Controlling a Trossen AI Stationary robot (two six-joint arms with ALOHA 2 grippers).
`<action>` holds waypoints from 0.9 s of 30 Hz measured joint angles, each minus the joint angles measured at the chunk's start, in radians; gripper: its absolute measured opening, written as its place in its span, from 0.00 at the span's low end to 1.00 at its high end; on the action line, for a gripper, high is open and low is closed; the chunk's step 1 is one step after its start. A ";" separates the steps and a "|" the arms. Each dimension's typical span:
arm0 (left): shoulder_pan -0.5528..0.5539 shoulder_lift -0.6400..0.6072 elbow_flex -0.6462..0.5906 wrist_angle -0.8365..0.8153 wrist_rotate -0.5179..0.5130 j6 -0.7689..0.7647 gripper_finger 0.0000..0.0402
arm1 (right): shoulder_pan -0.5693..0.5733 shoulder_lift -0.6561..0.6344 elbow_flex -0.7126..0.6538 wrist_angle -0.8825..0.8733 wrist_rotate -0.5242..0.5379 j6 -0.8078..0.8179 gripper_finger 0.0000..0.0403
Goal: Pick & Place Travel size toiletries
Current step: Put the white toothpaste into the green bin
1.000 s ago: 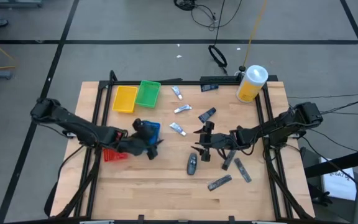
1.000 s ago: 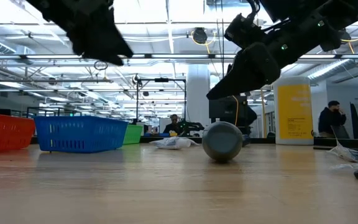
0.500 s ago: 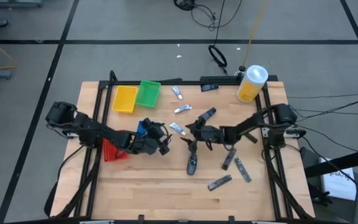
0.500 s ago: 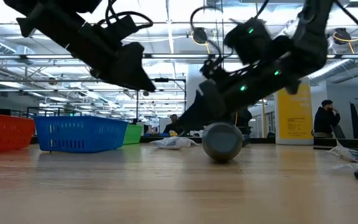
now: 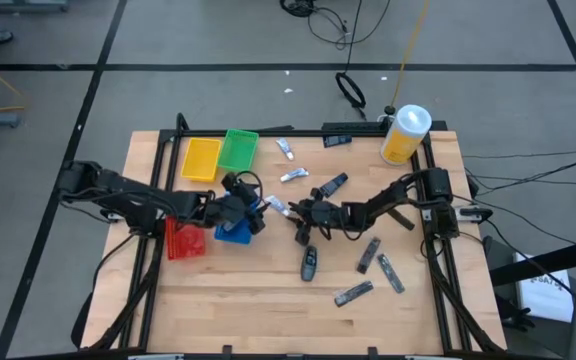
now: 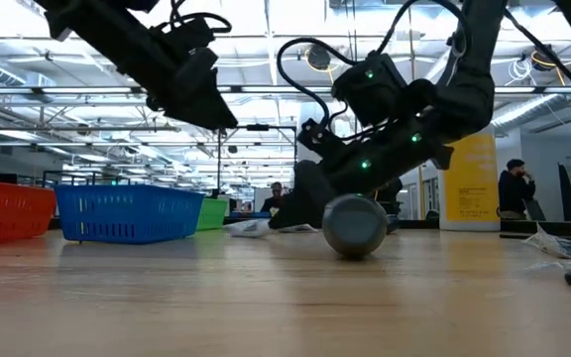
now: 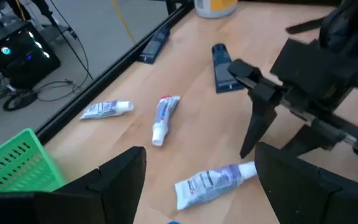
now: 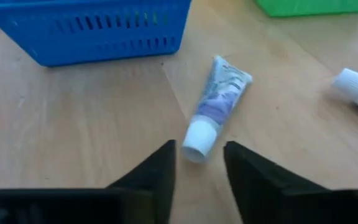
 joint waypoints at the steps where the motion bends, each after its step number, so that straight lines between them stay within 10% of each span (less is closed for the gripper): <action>1: 0.006 0.002 0.000 0.002 0.013 -0.005 0.74 | -0.001 0.000 0.000 -0.001 0.000 0.000 0.24; 8: -0.006 0.003 0.000 -0.026 0.045 -0.002 0.74 | 0.000 -0.030 0.000 -0.084 -0.002 -0.085 0.18; 21: -0.011 -0.004 0.000 -0.064 0.039 0.019 0.74 | -0.061 0.027 0.109 -0.094 -0.102 -0.004 0.64; 27: -0.011 -0.004 0.000 -0.078 0.039 0.011 0.74 | -0.067 0.046 0.128 -0.107 -0.102 -0.040 0.53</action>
